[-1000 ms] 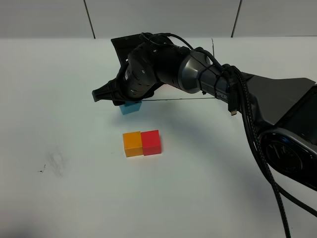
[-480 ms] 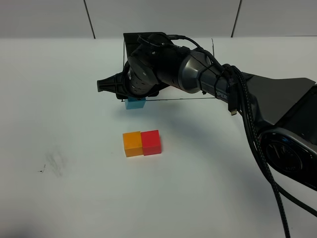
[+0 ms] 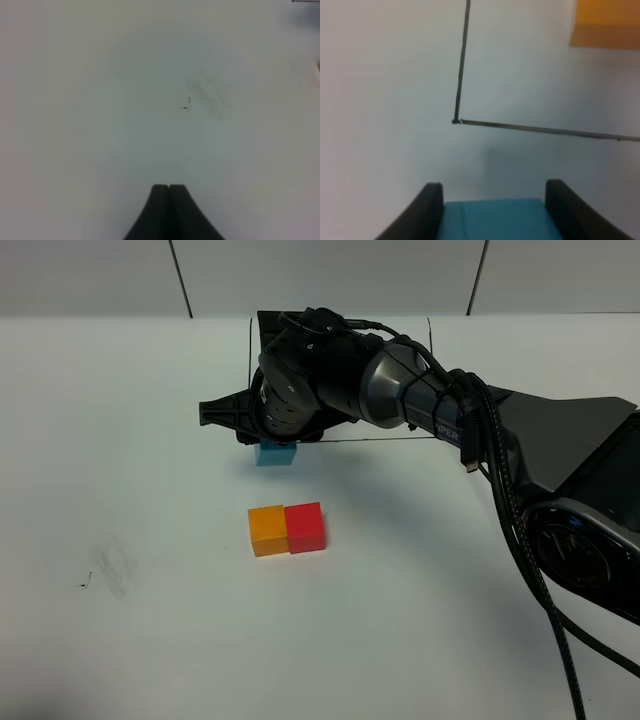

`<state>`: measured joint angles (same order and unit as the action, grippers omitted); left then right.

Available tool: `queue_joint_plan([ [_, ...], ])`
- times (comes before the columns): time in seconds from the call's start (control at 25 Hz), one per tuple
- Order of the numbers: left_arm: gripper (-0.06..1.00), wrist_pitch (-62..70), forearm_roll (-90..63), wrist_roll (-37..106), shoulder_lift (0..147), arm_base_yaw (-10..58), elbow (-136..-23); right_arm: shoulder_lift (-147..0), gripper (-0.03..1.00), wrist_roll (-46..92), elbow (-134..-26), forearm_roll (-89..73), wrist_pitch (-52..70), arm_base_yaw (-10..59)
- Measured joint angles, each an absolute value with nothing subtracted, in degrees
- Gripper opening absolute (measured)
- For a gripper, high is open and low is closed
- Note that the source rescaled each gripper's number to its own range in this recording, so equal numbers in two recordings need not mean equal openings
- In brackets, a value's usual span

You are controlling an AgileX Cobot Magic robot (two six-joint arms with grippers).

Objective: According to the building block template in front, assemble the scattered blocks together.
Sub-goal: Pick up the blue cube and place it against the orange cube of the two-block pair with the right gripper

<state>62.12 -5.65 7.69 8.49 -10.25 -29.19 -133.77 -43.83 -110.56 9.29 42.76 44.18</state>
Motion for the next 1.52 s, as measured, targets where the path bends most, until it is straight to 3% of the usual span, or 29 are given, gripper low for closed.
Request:
queue_joint_plan([
  [1.52,0.0,62.12,-5.65,7.69,8.49,-10.25,-29.19,-136.52,0.46,-42.04,-110.91,7.58,45.27,47.05],
])
